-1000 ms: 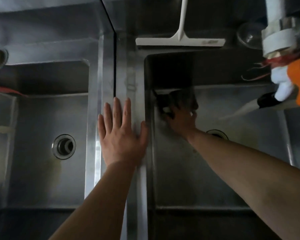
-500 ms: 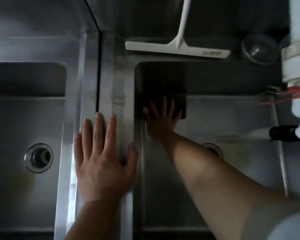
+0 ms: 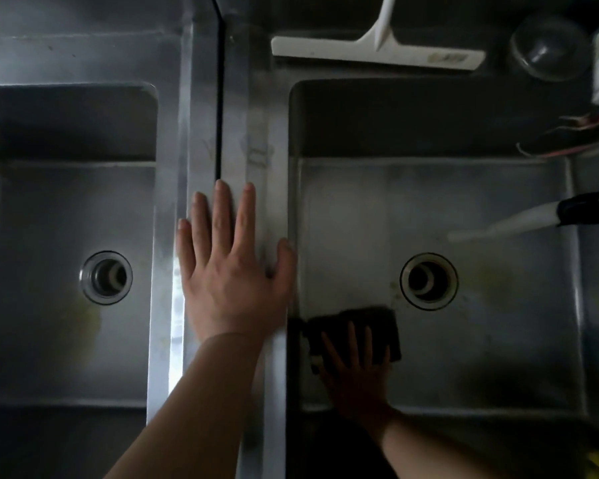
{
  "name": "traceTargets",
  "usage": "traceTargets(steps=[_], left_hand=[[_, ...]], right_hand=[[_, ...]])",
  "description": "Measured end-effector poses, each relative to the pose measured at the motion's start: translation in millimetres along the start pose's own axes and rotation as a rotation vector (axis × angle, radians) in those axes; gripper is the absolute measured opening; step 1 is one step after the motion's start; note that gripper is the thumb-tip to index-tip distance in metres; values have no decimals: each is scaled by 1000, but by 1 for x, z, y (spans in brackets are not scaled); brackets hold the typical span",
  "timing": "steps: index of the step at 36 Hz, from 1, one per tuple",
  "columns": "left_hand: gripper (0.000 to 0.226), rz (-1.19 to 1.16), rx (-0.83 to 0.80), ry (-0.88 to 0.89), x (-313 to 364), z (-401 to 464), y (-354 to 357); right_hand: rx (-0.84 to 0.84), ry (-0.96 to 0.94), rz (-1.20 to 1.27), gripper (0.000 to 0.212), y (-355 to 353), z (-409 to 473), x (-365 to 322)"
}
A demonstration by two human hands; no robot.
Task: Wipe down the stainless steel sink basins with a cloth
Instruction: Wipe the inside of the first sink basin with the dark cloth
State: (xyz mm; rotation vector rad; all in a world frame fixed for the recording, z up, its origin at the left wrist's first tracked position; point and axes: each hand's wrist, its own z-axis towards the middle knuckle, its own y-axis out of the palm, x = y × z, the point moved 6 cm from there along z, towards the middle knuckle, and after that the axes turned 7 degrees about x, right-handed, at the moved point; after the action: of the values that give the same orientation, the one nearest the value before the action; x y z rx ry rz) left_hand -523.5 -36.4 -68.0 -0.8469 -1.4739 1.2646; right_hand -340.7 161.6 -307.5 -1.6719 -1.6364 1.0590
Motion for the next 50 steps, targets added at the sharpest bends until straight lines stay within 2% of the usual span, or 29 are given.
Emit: traceTargets(steps=[3, 7, 10, 12, 17, 22, 30, 33, 36, 42, 46, 48, 50], left_hand=[[73, 4, 5, 4, -2, 0, 1], [73, 3, 20, 7, -2, 0, 1], [72, 1, 42, 7, -2, 1, 0], [72, 3, 49, 5, -3, 2, 1], [72, 10, 55, 23, -3, 1, 4], [72, 8, 64, 33, -3, 0, 3], [73, 48, 42, 45, -3, -3, 6], [73, 48, 44, 56, -4, -3, 7], [74, 62, 42, 65, -5, -4, 8], [73, 104, 30, 94, -3, -5, 8], [65, 108, 9, 156, 0, -10, 4], [62, 79, 8, 198, 3, -14, -1], [58, 28, 16, 272, 7, -18, -6]], right_hand=[[20, 101, 75, 67, -16, 40, -12], [227, 262, 196, 64, -75, 137, -29], [206, 234, 282, 68, -107, 222, -41], [172, 183, 249, 66, -124, 265, -45], [117, 119, 163, 66, -134, 295, -43], [40, 47, 104, 65, -117, 265, -41], [-57, -47, 50, 64, -47, 106, -36], [-241, -121, -32, 64, -25, 55, -28], [-423, -228, -214, 64, -9, 13, -12], [-831, -251, -323, 56, -2, -60, 6], [-825, -141, -106, 55, -22, -73, 14], [-768, -109, -19, 54, -36, -79, 22], [-646, 20, 127, 64, -57, -81, 34]])
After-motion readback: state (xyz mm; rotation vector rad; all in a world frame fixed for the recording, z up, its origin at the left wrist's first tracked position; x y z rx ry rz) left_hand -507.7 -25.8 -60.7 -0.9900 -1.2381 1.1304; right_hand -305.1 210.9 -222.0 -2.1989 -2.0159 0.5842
